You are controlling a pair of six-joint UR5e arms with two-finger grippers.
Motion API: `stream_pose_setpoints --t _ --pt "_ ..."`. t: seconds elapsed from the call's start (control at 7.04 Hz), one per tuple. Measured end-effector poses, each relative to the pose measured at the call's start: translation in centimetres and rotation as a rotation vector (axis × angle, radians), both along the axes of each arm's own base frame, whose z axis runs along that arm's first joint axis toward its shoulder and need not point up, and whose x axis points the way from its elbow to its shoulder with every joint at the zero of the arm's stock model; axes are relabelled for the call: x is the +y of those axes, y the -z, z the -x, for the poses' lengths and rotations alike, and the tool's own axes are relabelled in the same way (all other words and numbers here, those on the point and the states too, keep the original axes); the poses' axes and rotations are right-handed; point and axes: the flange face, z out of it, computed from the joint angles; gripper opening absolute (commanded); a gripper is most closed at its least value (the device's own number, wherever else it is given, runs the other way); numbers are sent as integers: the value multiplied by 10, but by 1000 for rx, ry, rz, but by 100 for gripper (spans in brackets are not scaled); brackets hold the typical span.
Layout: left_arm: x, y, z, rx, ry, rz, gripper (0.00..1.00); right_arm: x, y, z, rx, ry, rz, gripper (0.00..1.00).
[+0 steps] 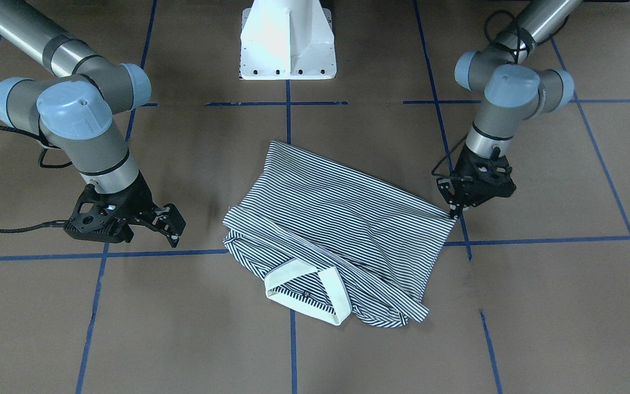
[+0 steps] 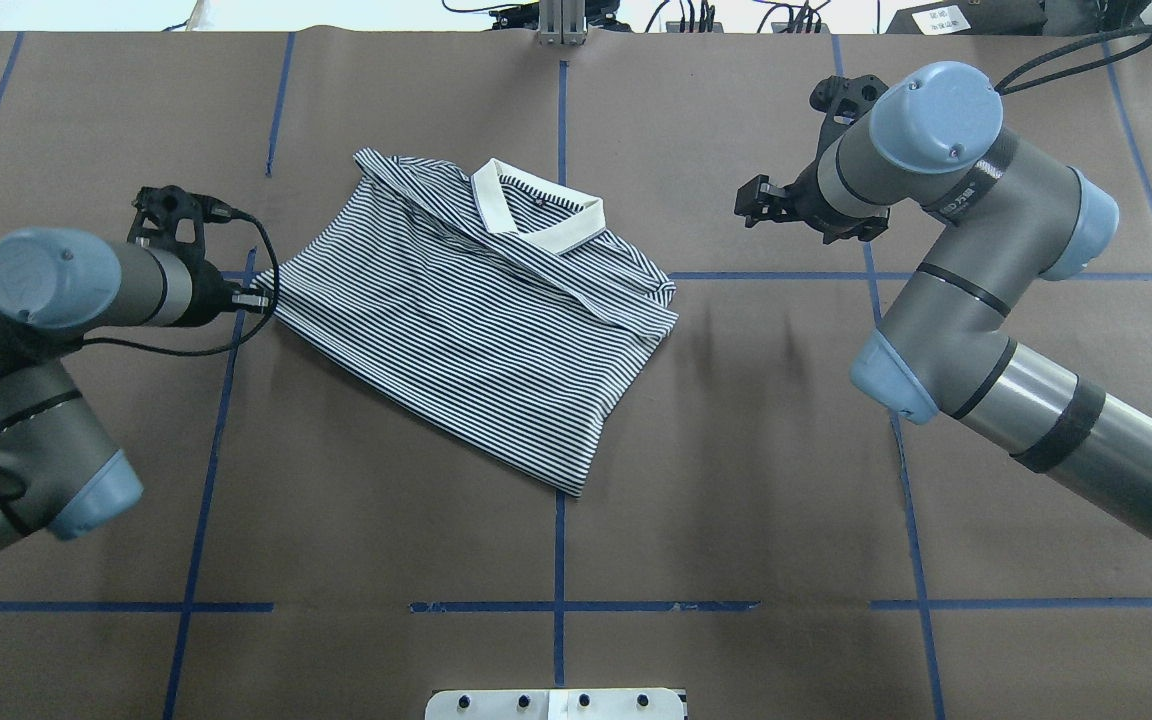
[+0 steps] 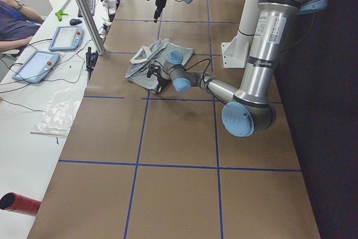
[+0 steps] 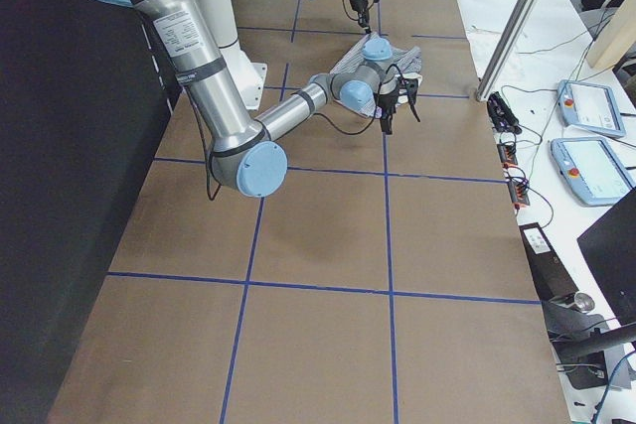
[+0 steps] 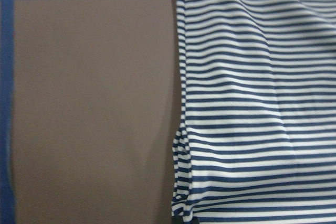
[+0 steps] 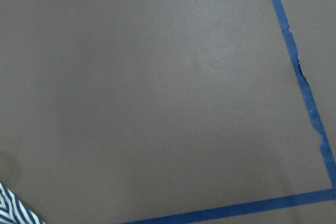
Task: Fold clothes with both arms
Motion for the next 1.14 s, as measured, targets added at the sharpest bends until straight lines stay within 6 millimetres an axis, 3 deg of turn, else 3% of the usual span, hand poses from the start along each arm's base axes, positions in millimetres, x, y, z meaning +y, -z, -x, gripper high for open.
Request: stream_pose_setpoints --t 0.28,0.43,0.57,0.71,0.99,1.14 --pt "-112 -5 -12 -70 125 -37 0 0 0 1 -1 -5 3 100" --pt "-155 -10 -17 -103 152 -62 0 -1 1 0 -1 -9 4 100" --pt "-181 -15 -15 -138 163 -85 42 -1 1 0 -2 -11 4 100" --pt "-191 -20 -12 -163 158 -102 99 -1 2 0 -3 -12 5 100" --pt "-199 -27 3 -214 78 -168 100 2 9 14 -13 -50 25 94" --pt "-202 -29 21 -203 2 -195 100 2 26 35 -32 -102 47 87"
